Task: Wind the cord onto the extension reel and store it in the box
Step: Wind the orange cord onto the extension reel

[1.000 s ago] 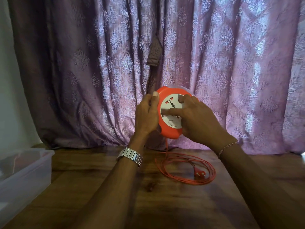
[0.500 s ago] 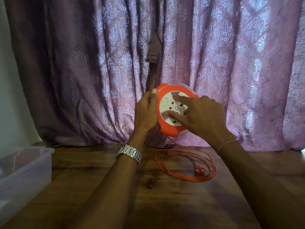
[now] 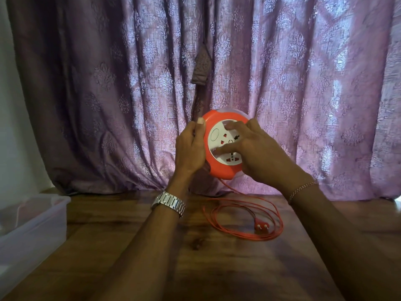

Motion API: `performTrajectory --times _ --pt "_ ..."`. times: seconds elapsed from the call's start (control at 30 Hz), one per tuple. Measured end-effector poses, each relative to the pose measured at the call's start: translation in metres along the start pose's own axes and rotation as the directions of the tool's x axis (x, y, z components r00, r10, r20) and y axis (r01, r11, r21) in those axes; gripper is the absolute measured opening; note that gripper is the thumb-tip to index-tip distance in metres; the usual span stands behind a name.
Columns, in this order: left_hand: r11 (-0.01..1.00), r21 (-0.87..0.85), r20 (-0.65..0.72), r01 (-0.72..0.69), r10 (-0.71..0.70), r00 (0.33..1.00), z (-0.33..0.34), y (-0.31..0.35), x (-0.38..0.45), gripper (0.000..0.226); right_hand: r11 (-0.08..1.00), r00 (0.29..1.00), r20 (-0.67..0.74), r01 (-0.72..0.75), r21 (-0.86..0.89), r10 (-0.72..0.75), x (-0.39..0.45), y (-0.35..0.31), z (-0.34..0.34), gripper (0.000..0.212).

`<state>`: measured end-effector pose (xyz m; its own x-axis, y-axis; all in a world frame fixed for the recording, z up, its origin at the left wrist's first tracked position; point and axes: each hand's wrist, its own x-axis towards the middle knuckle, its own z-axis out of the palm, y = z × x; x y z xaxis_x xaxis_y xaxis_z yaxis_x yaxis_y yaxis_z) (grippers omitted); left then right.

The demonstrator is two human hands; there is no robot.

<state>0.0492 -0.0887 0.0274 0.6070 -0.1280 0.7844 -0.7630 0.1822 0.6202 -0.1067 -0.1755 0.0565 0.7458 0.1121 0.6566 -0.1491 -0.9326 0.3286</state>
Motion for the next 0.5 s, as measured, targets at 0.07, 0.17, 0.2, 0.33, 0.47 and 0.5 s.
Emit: performTrajectory --times 0.07,0.17,0.2,0.33,0.47,0.5 --pt "1.0 0.003 0.018 -0.005 0.005 1.0 0.0006 0.0 -0.0014 0.067 1.0 1.0 -0.027 -0.009 -0.01 0.009 0.0005 0.0005 0.0004 0.051" --pt "1.0 0.024 0.021 -0.014 0.013 1.0 0.002 0.0031 -0.0032 0.065 1.0 0.998 -0.063 -0.029 -0.004 0.029 -0.0004 0.0006 0.0 0.046" --pt "1.0 0.023 0.02 -0.015 0.014 1.0 0.0025 0.0028 -0.0029 0.064 0.999 0.996 -0.075 -0.045 0.006 0.045 -0.0006 0.001 -0.0006 0.046" --pt "0.999 0.034 0.029 -0.024 0.023 0.999 0.0041 0.0 -0.0022 0.052 0.994 0.99 -0.087 -0.111 0.015 0.112 -0.0034 0.0013 -0.0002 0.057" --pt "0.999 0.045 0.017 -0.031 0.03 0.999 0.0044 0.0003 -0.0022 0.044 0.969 0.952 -0.181 -0.238 0.07 0.247 -0.0027 0.0031 0.0047 0.058" --pt "0.999 0.038 0.015 -0.028 0.028 1.0 0.0041 0.0008 -0.0019 0.043 0.957 0.935 -0.209 -0.272 0.099 0.287 -0.0022 0.0039 0.007 0.063"
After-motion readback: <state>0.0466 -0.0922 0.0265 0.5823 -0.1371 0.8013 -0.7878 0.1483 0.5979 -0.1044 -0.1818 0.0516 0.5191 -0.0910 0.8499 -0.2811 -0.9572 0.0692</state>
